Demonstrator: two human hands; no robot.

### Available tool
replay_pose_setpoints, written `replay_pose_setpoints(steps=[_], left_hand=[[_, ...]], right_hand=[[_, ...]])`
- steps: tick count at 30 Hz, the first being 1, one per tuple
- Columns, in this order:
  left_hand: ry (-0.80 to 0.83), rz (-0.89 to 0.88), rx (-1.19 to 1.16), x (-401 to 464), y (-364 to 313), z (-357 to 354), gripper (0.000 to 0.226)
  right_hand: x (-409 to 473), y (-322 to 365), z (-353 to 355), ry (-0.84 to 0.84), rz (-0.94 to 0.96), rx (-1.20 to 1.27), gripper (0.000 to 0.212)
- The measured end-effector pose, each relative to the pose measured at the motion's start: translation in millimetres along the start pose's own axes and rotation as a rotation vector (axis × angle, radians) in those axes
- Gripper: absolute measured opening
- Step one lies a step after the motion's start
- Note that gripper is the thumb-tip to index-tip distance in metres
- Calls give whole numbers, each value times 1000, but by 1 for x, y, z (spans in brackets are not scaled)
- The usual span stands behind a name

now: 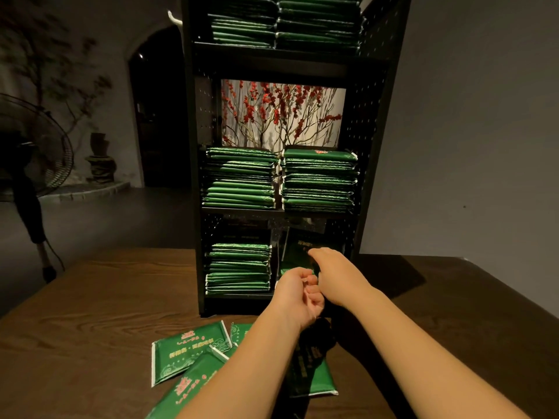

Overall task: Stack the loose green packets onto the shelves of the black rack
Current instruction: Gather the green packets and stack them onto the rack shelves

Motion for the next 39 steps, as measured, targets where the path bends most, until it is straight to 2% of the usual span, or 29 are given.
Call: replay_pose_setpoints(steps=[10,12,14,15,18,26,31,34,36,39], left_hand=[[-49,-18,3,-6,2,-2,32],[-60,-20,10,-7,3,-2,30],[-77,-18,17,-7,4,-1,28],[-82,-16,21,-7,4,0,28],[-83,-16,39,-6,4,-2,29],[-65,-27,57,0,-9,-14,31],[-45,-65,52,2,-14,-15,30],[-36,-55,56,4,-11,-11,30],[-39,-54,53,6,-9,-9,31],[-39,-57,63,6,-8,-9,32]], right_hand=[[16,-1,8,-18,2,-172,50],[25,0,10,62,-31,-199,34],[33,0,11,150,-59,-221,8],[37,1,12,185,-72,-231,7],[46,2,12,250,-99,-239,17],[65,-4,15,259,-218,-259,17],[56,-1,16,177,-310,-129,6],[27,3,11,23,-191,-28,33],[5,8,9,-79,-113,97,35],[-9,-1,1,-108,-205,182,36]])
Point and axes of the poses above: each hand's wrist, its own x-axis towards the middle knuckle, its own z-axis out of the back of the hand, y = z × x, the point moved 4 cm from there along x, towards the middle knuckle, and after that the axes turned 6 degrees about z, right-handed, at the moved point
